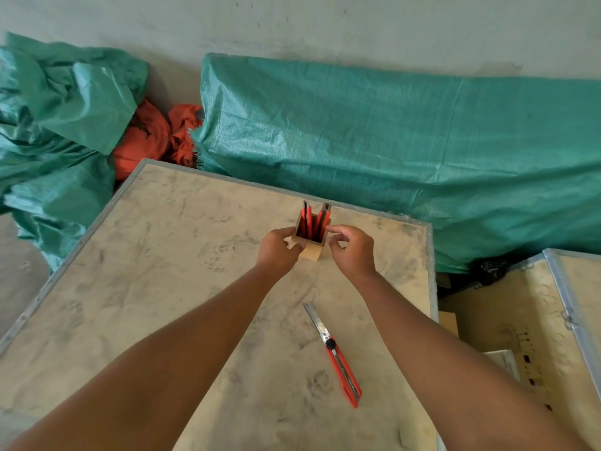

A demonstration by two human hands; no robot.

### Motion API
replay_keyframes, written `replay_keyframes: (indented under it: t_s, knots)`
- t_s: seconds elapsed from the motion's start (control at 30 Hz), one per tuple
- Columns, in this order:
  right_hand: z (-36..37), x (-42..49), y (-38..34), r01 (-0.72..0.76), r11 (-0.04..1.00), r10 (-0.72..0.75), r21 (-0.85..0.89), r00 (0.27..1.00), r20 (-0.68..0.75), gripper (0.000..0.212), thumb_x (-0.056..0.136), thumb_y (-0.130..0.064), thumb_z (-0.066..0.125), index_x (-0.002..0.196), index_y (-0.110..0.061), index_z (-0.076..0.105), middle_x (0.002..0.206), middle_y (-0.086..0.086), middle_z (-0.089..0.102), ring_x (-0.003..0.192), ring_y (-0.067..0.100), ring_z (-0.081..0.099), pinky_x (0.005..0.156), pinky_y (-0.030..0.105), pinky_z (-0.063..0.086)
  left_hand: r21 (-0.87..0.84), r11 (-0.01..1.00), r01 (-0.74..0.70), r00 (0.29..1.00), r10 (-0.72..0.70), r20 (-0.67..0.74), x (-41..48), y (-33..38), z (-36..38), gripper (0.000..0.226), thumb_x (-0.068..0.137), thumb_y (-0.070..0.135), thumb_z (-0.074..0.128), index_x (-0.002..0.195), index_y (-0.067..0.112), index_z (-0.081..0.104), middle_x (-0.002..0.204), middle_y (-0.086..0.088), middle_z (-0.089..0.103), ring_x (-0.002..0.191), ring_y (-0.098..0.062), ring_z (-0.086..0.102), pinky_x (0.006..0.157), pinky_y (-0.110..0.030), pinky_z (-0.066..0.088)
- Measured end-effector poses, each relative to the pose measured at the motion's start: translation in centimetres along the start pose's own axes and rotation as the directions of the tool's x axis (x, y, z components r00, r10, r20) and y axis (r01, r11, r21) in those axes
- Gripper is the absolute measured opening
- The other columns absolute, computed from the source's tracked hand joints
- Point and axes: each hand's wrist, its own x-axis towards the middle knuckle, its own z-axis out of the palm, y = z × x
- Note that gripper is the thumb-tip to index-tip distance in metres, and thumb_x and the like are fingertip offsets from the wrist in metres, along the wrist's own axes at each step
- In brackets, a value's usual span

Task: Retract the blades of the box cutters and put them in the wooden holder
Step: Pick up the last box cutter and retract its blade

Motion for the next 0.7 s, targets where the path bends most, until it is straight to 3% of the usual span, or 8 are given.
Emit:
replay_keyframes:
  t_s: [0.1, 0.2, 0.23, 0.33, 0.43, 0.57, 0.7]
  knots:
    - [-1.7, -2.4, 1.5, -0.059, 0.998, 0.059, -0.001, 0.997, 0.057, 0.028, 0.087, 0.003, 0.072, 0.113, -0.006, 0.078, 0.112, 0.01, 0.079, 0.088, 0.022, 0.076, 0.088, 0.031, 0.061, -0.032, 0.999, 0.034, 0.999, -0.034, -0.022, -3.0, -0.5, 0.1, 0.052, 0.089, 0.025, 0.071, 0.138, 0.016, 0.056, 0.138, -0.004, 0.061, 0.117, -0.023, 0.062, 0.093, -0.034, 0.053]
    - [-2.6, -5.1, 3.1, -0.144, 0.989, 0.139, 0.015, 0.973, 0.183, 0.025, 0.088, -0.002, 0.074, 0.111, -0.012, 0.078, 0.113, 0.003, 0.078, 0.083, 0.012, 0.071, 0.072, 0.001, 0.05, -0.068, 0.993, 0.1, 0.995, -0.101, -0.019, -6.7, -1.9, 1.3, 0.051, 0.088, 0.027, 0.071, 0.137, 0.018, 0.057, 0.137, -0.001, 0.061, 0.116, -0.021, 0.062, 0.092, -0.035, 0.054]
    - [-2.8, -6.1, 3.7, -0.17, 0.985, 0.162, 0.014, 0.96, 0.23, 0.025, 0.089, -0.003, 0.074, 0.11, -0.014, 0.079, 0.113, 0.002, 0.078, 0.081, 0.01, 0.07, 0.067, -0.002, 0.048, -0.073, 0.99, 0.124, 0.992, -0.126, -0.016, -8.2, -2.6, 2.1, 0.051, 0.088, 0.028, 0.071, 0.136, 0.019, 0.057, 0.136, 0.001, 0.062, 0.114, -0.02, 0.062, 0.091, -0.034, 0.054]
    - [-2.8, -9.1, 5.5, -0.214, 0.977, 0.204, -0.013, 0.909, 0.363, 0.024, 0.089, -0.005, 0.074, 0.109, -0.017, 0.079, 0.112, 0.0, 0.077, 0.079, 0.005, 0.069, 0.067, 0.0, 0.047, -0.05, 0.981, 0.186, 0.983, -0.186, 0.009, -12.5, -5.0, 5.3, 0.05, 0.086, 0.029, 0.072, 0.134, 0.02, 0.06, 0.131, 0.003, 0.065, 0.107, -0.017, 0.065, 0.088, -0.036, 0.057]
    - [-2.5, -11.7, 7.0, -0.209, 0.975, 0.218, -0.073, 0.847, 0.485, 0.027, 0.089, -0.006, 0.074, 0.112, -0.019, 0.079, 0.112, 0.002, 0.077, 0.091, 0.014, 0.072, 0.076, 0.008, 0.049, -0.03, 0.971, 0.238, 0.97, -0.236, 0.056, -16.5, -7.3, 8.6, 0.051, 0.086, 0.029, 0.073, 0.133, 0.02, 0.059, 0.13, 0.004, 0.065, 0.107, -0.016, 0.065, 0.089, -0.03, 0.055]
    - [-2.1, -13.7, 8.3, -0.176, 0.972, 0.233, -0.153, 0.777, 0.585, 0.033, 0.09, -0.008, 0.073, 0.122, -0.016, 0.074, 0.122, 0.005, 0.076, 0.112, 0.02, 0.071, 0.101, 0.03, 0.054, 0.089, 0.969, 0.232, 0.969, -0.238, 0.066, -19.3, -8.3, 12.1, 0.048, 0.084, 0.028, 0.071, 0.13, 0.02, 0.062, 0.131, 0.001, 0.063, 0.112, -0.019, 0.064, 0.095, -0.032, 0.052]
    - [-2.0, -14.2, 8.5, -0.132, 0.977, 0.207, -0.166, 0.753, 0.625, 0.038, 0.092, -0.006, 0.071, 0.129, -0.015, 0.071, 0.127, 0.004, 0.074, 0.119, 0.018, 0.068, 0.098, 0.016, 0.044, 0.267, 0.955, 0.132, 0.984, -0.16, 0.085, -20.0, -8.3, 14.3, 0.031, 0.083, 0.03, 0.067, 0.114, 0.023, 0.071, 0.121, -0.004, 0.058, 0.111, -0.025, 0.059, 0.092, -0.036, 0.053]
